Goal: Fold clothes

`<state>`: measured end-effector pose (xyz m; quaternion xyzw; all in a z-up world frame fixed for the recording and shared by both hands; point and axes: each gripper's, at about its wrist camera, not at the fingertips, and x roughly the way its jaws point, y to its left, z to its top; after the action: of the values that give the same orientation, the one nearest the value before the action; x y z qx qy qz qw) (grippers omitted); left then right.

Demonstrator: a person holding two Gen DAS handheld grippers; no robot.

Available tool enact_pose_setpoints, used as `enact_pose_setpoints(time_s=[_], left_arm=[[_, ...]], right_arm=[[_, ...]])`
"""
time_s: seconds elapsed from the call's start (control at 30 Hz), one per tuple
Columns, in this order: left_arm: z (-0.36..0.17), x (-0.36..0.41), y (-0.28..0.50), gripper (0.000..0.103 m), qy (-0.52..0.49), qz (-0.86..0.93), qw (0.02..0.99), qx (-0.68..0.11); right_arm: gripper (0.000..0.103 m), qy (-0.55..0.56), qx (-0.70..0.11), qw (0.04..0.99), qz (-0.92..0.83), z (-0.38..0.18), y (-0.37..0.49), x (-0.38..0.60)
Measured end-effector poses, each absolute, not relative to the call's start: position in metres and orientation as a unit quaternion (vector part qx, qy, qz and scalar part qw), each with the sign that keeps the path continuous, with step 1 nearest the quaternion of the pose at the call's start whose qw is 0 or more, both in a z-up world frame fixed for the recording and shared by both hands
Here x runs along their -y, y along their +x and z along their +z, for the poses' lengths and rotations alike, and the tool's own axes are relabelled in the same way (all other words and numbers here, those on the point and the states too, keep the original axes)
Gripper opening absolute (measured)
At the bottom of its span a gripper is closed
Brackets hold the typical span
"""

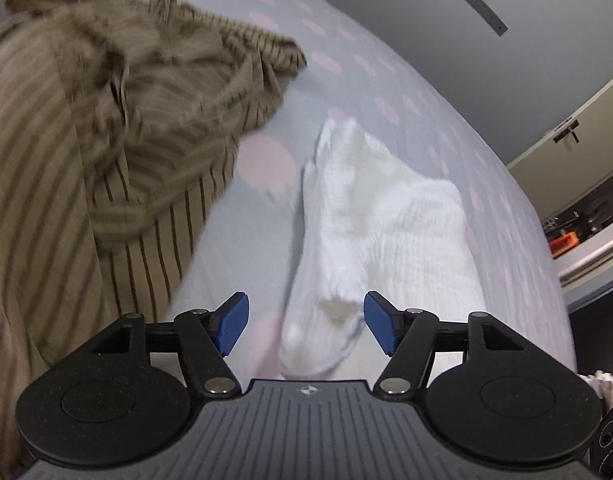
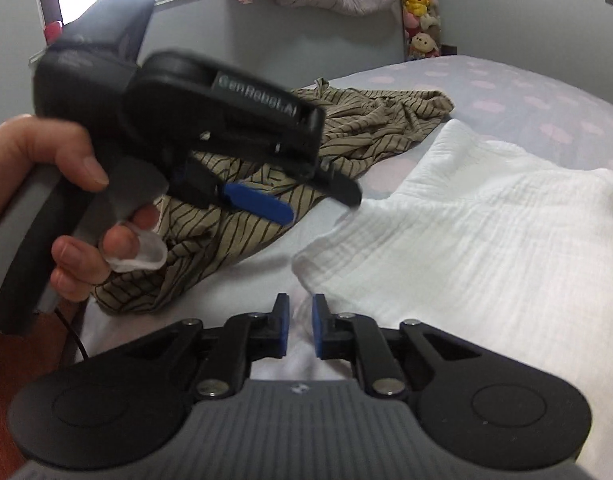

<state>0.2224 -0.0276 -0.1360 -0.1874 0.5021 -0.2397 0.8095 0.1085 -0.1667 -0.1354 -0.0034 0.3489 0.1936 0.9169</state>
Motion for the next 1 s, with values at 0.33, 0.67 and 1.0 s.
enact_pose_setpoints(time_s=[0.33, 0.67, 1.0], left_arm=[[-0.151, 0.037, 0.208, 0.068, -0.169, -0.255, 0.791, -0.529], [-0.147, 0.044, 0.201, 0.023, -0.161, -0.279, 0.803, -0.502], [-0.142, 0.037, 0.198, 0.006, -0.187, -0.303, 0.788, -0.502]], right_arm=[[0.035, -0.081, -0.334, 0.937, 0.068, -0.140, 0.040, 0.216], [0.046, -0.090, -0.364, 0.927, -0.023, -0.166, 0.044, 0.257], [0.009, 0.001, -0.354, 0.935, -0.039, -0.157, 0.039, 0.279]])
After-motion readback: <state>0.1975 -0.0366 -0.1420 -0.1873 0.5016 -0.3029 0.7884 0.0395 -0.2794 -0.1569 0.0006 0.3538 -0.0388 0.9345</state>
